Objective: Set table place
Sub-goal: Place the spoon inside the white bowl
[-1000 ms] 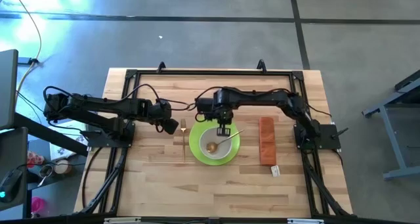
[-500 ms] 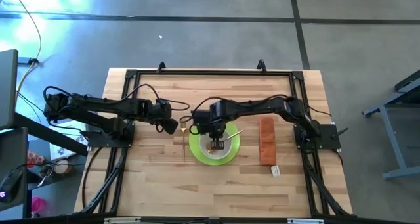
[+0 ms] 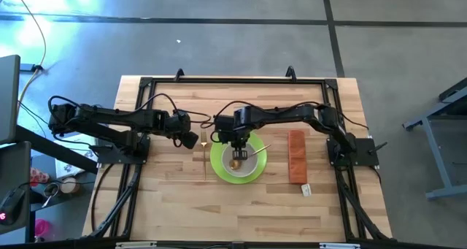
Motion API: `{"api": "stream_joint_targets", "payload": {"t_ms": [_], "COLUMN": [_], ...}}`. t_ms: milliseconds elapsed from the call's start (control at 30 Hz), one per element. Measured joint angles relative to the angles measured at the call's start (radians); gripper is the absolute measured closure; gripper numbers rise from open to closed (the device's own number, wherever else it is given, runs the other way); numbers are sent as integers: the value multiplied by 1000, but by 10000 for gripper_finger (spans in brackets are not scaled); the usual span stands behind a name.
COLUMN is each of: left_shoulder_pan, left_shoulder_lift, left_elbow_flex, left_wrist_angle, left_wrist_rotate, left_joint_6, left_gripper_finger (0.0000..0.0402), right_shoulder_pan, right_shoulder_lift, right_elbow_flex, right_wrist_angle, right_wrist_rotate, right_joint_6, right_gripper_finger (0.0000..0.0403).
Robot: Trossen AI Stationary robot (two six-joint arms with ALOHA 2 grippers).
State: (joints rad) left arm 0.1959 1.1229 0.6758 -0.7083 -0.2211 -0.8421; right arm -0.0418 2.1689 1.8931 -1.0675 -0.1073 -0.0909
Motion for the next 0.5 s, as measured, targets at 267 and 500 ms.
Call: {"api": "stream_joint_targets", "payload": {"t_ms": [267,500], "left_shoulder_pan": [0,0], "left_shoulder_lift": [0,0], "left_elbow_flex": [0,0], "left_wrist_angle": [0,0], "left_wrist_rotate": [0,0], "left_joint_6": [0,-3], "left_gripper_finger": [394,394], "right_shoulder_pan": [-31,-36], "right_shoulder_lift": [0,0], "right_elbow_flex": [0,11], "right_wrist_angle": [0,-22], "right_wrist_rotate": [22,16], "right_joint_6": [-31,-40], "right_gripper_finger": [403,403]}}
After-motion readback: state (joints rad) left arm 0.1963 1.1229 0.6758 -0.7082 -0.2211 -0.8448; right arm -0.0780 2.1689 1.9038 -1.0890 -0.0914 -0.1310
